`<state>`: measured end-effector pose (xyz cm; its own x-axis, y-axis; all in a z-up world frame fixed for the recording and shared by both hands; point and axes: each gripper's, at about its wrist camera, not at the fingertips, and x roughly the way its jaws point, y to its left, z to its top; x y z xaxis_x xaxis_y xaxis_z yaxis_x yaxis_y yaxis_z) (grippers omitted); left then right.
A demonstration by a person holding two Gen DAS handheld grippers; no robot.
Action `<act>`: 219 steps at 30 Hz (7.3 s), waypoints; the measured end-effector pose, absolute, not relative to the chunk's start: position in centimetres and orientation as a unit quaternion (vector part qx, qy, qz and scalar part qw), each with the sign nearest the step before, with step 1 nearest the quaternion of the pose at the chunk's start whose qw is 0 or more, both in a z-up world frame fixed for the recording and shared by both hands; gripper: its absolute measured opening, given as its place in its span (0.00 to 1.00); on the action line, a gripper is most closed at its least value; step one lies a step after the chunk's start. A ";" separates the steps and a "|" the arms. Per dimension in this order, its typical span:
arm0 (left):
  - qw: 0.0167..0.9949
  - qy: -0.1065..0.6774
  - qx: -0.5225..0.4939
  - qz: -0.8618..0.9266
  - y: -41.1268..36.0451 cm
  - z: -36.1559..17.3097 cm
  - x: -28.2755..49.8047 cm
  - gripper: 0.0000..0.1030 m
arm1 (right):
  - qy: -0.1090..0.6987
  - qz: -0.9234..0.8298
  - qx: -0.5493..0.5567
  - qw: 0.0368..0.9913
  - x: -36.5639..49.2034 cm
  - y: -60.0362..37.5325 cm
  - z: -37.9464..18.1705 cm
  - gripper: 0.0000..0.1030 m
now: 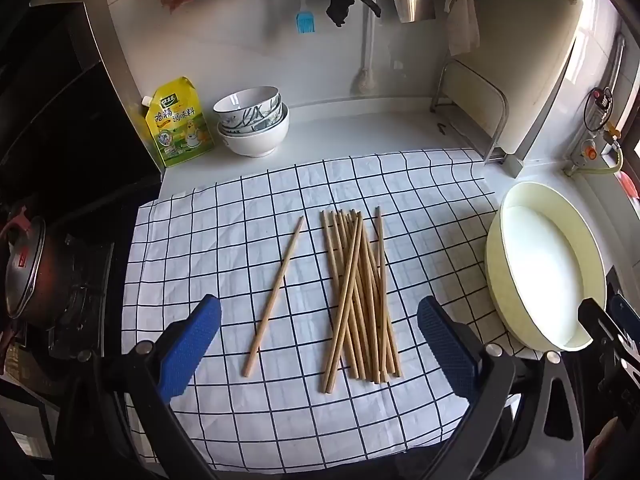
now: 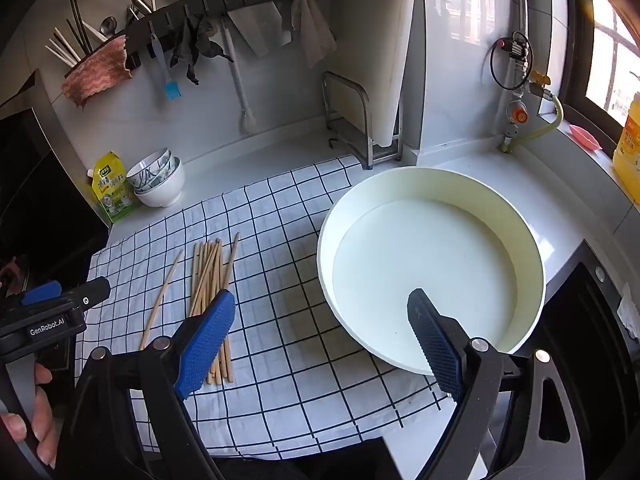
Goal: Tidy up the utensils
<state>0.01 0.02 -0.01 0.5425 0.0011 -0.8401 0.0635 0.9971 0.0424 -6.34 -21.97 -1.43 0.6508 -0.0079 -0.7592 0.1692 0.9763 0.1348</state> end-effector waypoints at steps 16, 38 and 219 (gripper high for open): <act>0.881 0.471 0.037 -0.012 -0.5 0.2 -0.1 0.94 | 0.416 -0.052 0.096 0.903 -6.0 -21.8 -1.5 0.82; 0.878 0.477 0.036 -0.015 0.2 -0.3 0.0 0.94 | 0.415 -0.056 0.091 0.903 -6.1 -22.2 -1.7 0.82; 0.837 0.456 0.078 -0.291 -18.6 -4.1 5.0 0.07 | 0.445 -0.082 0.114 0.884 -2.6 -32.7 -6.9 0.06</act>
